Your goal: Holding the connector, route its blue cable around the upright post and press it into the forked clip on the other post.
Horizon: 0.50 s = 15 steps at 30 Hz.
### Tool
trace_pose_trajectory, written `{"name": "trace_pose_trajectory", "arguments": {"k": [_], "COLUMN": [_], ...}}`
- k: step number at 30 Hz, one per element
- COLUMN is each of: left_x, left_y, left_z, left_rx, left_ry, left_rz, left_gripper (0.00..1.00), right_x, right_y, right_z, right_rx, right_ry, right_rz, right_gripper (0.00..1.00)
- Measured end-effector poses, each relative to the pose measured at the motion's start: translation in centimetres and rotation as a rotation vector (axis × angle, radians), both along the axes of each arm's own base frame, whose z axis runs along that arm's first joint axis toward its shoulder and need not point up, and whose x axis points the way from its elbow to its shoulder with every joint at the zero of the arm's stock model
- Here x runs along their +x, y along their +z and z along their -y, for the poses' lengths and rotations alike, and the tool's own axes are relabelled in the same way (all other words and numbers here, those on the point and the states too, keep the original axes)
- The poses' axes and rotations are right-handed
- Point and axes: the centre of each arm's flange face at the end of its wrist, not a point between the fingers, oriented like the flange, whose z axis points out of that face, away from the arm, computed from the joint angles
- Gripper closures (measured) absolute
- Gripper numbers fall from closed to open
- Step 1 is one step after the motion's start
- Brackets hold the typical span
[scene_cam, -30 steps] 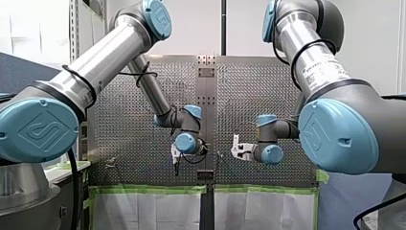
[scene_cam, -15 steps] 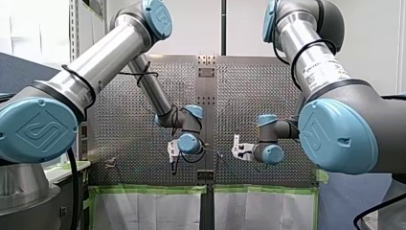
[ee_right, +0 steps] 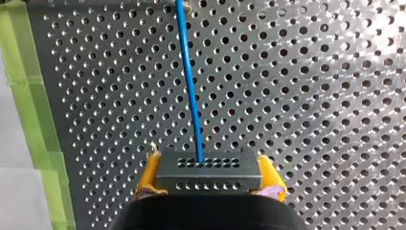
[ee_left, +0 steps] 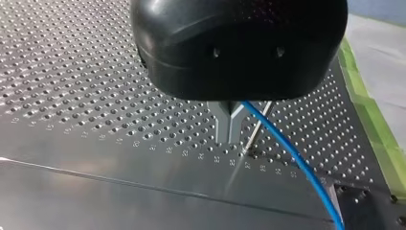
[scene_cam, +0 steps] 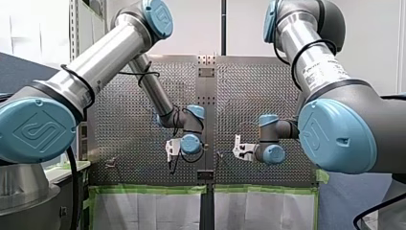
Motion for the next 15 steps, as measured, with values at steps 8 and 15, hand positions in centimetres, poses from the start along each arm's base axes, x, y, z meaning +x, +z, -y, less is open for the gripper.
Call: {"name": "trace_pose_trajectory", "arguments": {"k": [8,15], "left_x": [-0.2,0.6], "left_y": [-0.3,-2.2], "left_z": [0.6,1.4], "left_rx": [-0.01,-0.021], "left_ry": [-0.012,-0.039], "left_rz": [0.014,-0.005], "left_gripper": [1.0,1.0], "right_x": [-0.9,-2.3], "right_y": [-0.6,-2.7], "right_z": [0.4,0.7], "right_rx": [0.017,0.051], "right_ry": [-0.029,-0.06], "right_rz": [-0.011,-0.032], "right_gripper": [1.0,1.0]}}
